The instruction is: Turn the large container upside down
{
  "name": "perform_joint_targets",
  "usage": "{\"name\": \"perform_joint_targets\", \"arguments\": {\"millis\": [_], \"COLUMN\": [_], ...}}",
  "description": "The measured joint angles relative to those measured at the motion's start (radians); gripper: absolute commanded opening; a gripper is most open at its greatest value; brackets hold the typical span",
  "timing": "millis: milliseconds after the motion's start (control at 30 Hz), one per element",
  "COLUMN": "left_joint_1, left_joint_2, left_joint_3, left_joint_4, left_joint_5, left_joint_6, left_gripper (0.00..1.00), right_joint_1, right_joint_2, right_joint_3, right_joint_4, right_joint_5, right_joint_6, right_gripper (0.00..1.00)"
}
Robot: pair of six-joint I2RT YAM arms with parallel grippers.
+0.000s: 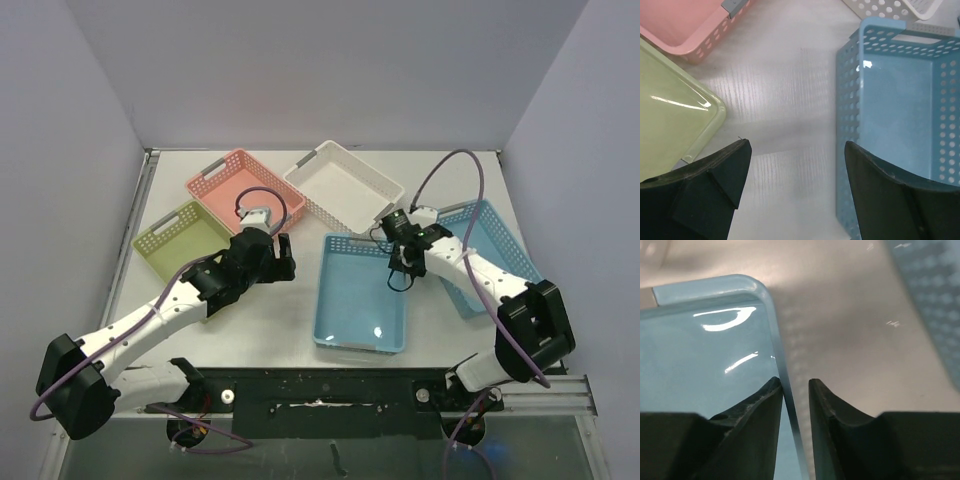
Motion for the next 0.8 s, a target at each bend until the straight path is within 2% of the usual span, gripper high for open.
{"name": "perform_joint_targets", "arguments": {"millis": [33, 67, 133, 267, 400, 533, 633, 700, 800], "left_joint_1": [0.0, 0.0, 0.001, 0.004, 0.024, 0.073, 0.167, 0.242, 0.31], "left_joint_2": [0.0, 0.0, 0.0, -0.004, -0.016, -0.026, -0.05, -0.08, -0.119], "left_joint_3": [0.0, 0.0, 0.0, 0.001, 0.022, 0.085, 0.126, 0.14, 0.145], "left_joint_4": [0.0, 0.0, -0.001, -0.005, -0.029, -0.086, -0.118, -0.136, -0.163], "left_joint_5": [0.0, 0.0, 0.0, -0.003, -0.009, -0.032, -0.028, -0.021, -0.013], "left_joint_6": [0.0, 0.001, 0.002, 0.007, 0.022, 0.048, 0.065, 0.077, 0.091], "left_gripper": [0.76, 0.76, 0.76, 0.76, 0.76, 0.76, 0.76, 0.76, 0.76], "right_joint_1": [-0.038, -0.069, -0.097, -0.067, 0.066, 0.182, 0.232, 0.249, 0.266], "right_joint_2": [0.008, 0.008, 0.003, -0.015, -0.02, 0.024, 0.111, 0.176, 0.237], "right_joint_3": [0.018, 0.035, 0.077, 0.204, 0.286, 0.289, 0.285, 0.285, 0.281], "right_joint_4": [-0.011, -0.023, -0.041, -0.038, -0.011, 0.04, 0.089, 0.106, 0.125], "right_joint_5": [0.031, 0.054, 0.075, 0.059, 0.015, -0.079, -0.16, -0.198, -0.233], "right_joint_6": [-0.027, -0.051, -0.089, -0.148, -0.126, -0.062, -0.018, -0.003, 0.01], "right_gripper": [0.54, 0.62, 0.72, 0.82, 0.89, 0.89, 0.84, 0.77, 0.6]}}
